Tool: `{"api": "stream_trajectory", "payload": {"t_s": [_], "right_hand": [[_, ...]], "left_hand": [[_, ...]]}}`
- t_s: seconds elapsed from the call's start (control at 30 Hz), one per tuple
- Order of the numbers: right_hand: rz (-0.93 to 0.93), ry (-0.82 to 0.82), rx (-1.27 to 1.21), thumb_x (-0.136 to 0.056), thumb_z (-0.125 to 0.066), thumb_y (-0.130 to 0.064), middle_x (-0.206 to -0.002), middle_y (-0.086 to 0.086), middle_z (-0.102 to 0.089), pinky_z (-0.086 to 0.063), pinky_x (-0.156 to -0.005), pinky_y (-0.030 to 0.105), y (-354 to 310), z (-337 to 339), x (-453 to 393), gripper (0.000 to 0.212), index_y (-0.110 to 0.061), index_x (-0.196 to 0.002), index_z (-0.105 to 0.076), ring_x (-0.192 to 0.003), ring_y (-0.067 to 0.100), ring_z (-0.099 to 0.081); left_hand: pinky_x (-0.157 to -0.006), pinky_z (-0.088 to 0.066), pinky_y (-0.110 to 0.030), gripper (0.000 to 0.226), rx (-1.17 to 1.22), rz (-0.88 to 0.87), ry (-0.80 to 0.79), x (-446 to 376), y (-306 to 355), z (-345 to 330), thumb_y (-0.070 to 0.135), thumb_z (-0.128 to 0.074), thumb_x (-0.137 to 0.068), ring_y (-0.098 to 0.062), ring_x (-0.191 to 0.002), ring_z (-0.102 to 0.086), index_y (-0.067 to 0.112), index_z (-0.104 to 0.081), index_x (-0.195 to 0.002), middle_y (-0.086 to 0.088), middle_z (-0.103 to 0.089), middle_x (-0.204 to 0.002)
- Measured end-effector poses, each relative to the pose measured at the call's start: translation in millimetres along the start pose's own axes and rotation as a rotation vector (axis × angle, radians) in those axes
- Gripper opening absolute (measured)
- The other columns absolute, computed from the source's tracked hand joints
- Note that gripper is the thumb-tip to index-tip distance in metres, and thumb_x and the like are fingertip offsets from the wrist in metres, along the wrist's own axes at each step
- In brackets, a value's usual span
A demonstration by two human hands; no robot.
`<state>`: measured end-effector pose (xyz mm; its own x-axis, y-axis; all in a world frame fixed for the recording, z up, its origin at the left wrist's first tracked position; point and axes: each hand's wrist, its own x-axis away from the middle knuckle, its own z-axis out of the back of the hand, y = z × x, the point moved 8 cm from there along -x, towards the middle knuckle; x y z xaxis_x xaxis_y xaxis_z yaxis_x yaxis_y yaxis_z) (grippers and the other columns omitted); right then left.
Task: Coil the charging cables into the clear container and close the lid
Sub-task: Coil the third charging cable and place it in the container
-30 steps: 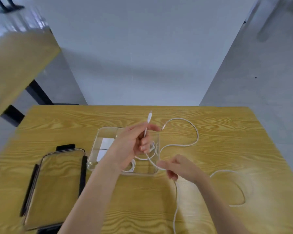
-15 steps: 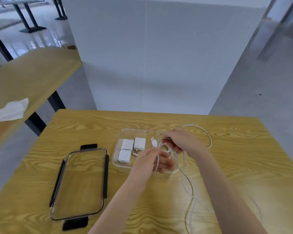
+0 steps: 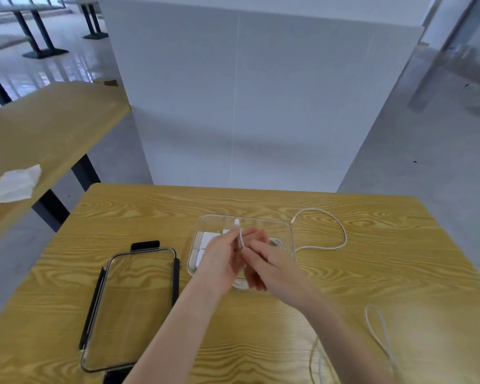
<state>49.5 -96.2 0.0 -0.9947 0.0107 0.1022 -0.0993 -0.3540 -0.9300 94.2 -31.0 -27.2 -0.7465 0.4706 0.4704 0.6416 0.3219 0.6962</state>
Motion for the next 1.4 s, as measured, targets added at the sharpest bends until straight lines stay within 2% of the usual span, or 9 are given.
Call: {"api": "stream_trajectory", "payload": {"t_s": [0.23, 0.4, 0.47, 0.57, 0.67, 0.83, 1.07, 1.3, 1.4], "right_hand": [[-0.117, -0.102, -0.085, -0.098, -0.041, -0.032, -0.080, -0.005, -0.066, -0.044, -0.085, 0.021, 57.7, -9.8, 9.1, 0.035, -0.011, -0.100, -0.068, -0.081, 0.006, -0.061], [-0.312, -0.207, 0.058, -0.067, -0.038, -0.085, -0.108, -0.012, -0.068, -0.040, -0.101, 0.028, 90.6, -8.7, -1.2, 0.078, -0.022, -0.101, -0.070, -0.106, 0.001, -0.060], [-0.330, -0.294, 0.080, -0.068, -0.036, -0.085, -0.101, -0.011, -0.072, -0.041, -0.103, 0.033, 90.8, -16.2, -5.3, 0.082, -0.018, -0.097, -0.073, -0.103, 0.005, -0.063], [-0.340, -0.384, 0.083, -0.076, -0.037, -0.072, -0.077, -0.009, -0.073, -0.050, -0.094, 0.033, 82.0, -23.4, -11.0, 0.082, 0.000, -0.091, -0.072, -0.083, 0.009, -0.068], [-0.414, -0.378, 0.124, -0.079, -0.046, -0.068, -0.065, 0.010, -0.066, -0.053, -0.061, 0.029, 80.7, -15.9, -15.0, 0.064, -0.015, -0.056, -0.071, -0.049, 0.015, -0.059], [-0.453, -0.197, 0.348, -0.069, -0.068, -0.047, -0.036, -0.005, -0.041, -0.033, -0.037, 0.017, 66.7, 23.3, -36.3, 0.044, -0.015, -0.048, -0.048, -0.031, 0.010, -0.036], [-0.260, -0.023, 0.532, -0.068, -0.065, -0.014, -0.039, -0.005, -0.033, -0.025, -0.042, 0.025, 18.5, 41.8, -56.8, 0.039, -0.015, -0.042, -0.036, -0.040, 0.014, -0.030], [-0.111, 0.046, 0.320, -0.091, -0.052, -0.031, -0.053, -0.006, -0.049, -0.032, -0.048, 0.019, -8.0, 30.4, -33.4, 0.035, -0.009, -0.064, -0.054, -0.042, 0.003, -0.042], [-0.112, 0.049, 0.129, -0.098, -0.037, -0.022, -0.054, 0.001, -0.055, -0.037, -0.044, 0.023, -5.5, 20.1, -22.8, 0.037, -0.001, -0.080, -0.061, -0.042, 0.009, -0.045]], "left_hand": [[-0.054, -0.057, -0.022, 0.027, 0.141, -0.078, -0.029, 1.5, 20.8, 11.1, 0.014, -0.044, -0.095, -0.015, -0.063, -0.072, -0.004, -0.063, -0.091, -0.009, -0.074, -0.070], [-0.054, -0.054, -0.022, 0.029, 0.099, -0.126, -0.079, 1.8, 23.5, 7.0, 0.019, -0.041, -0.097, -0.012, -0.053, -0.063, 0.000, -0.062, -0.092, 0.001, -0.060, -0.054], [-0.054, -0.053, -0.022, 0.029, 0.116, -0.139, -0.119, 2.6, 26.0, 3.1, 0.020, -0.040, -0.097, -0.013, -0.050, -0.057, 0.000, -0.061, -0.090, 0.002, -0.050, -0.049], [-0.051, -0.050, -0.020, 0.029, 0.065, -0.155, -0.194, 8.0, 32.1, -3.9, 0.022, -0.044, -0.094, -0.011, -0.046, -0.051, 0.001, -0.061, -0.086, 0.004, -0.042, -0.045], [-0.046, -0.042, -0.017, 0.030, -0.148, -0.156, -0.217, 15.0, 35.9, -5.3, 0.023, -0.044, -0.094, -0.008, -0.041, -0.045, 0.003, -0.064, -0.085, 0.006, -0.040, -0.045], [-0.045, -0.039, -0.016, 0.034, -0.516, -0.082, -0.207, 18.9, 23.2, -0.5, 0.024, -0.044, -0.096, -0.007, -0.041, -0.047, 0.003, -0.069, -0.086, 0.002, -0.060, -0.052], [-0.044, -0.035, -0.016, 0.033, -0.887, -0.063, -0.067, 8.0, -0.1, 2.0, 0.028, -0.039, -0.098, -0.008, -0.048, -0.062, 0.009, -0.065, -0.091, 0.001, -0.075, -0.076], [-0.050, -0.043, -0.017, 0.036, -0.743, -0.199, 0.085, -2.8, 14.5, 10.8, 0.023, -0.036, -0.098, -0.006, -0.059, -0.068, 0.013, -0.070, -0.098, 0.000, -0.074, -0.083], [-0.072, -0.053, -0.023, 0.033, -0.597, -0.197, 0.124, -6.3, 13.9, 18.3, 0.020, -0.041, -0.097, -0.009, -0.073, -0.070, 0.009, -0.072, -0.092, -0.006, -0.074, -0.087]]}}
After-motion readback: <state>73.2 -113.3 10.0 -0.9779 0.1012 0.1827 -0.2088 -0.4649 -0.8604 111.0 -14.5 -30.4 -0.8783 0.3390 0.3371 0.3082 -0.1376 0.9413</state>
